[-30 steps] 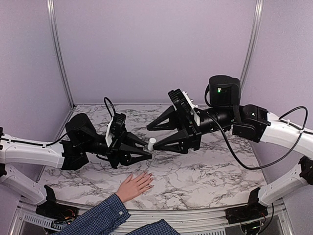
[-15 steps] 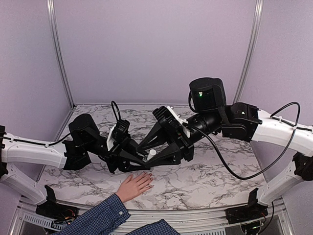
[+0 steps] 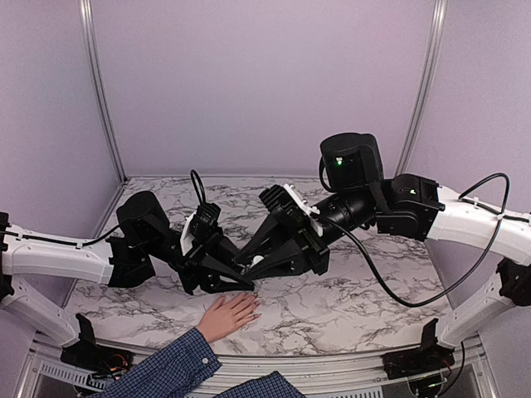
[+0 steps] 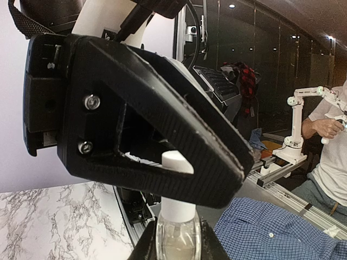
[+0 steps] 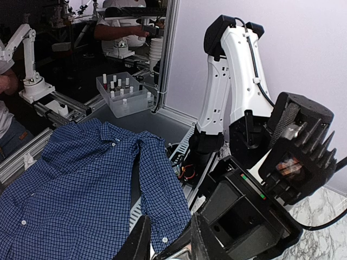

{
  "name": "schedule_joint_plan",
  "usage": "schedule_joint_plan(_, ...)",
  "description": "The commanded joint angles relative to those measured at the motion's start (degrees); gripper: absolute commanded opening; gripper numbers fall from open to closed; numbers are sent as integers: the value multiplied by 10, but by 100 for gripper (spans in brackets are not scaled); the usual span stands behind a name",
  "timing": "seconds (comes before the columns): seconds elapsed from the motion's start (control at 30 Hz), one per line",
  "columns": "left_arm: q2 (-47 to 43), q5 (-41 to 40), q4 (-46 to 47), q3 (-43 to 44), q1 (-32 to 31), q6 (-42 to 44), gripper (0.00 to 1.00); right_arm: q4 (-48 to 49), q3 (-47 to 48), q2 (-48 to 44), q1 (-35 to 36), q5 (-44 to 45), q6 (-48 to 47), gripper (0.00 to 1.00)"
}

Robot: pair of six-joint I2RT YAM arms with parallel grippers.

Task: Paint the nails
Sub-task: Screw the nail polish bottle cap onto the nail polish bottle.

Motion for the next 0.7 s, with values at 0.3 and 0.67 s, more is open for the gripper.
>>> schedule_joint_plan(0.3, 0, 1, 10, 19, -3, 3, 0, -3, 3, -5, 6, 10, -7, 7)
schedule_joint_plan(0.67, -20, -57, 10, 9, -1, 30, 0, 11, -11, -7, 5, 39, 4, 1)
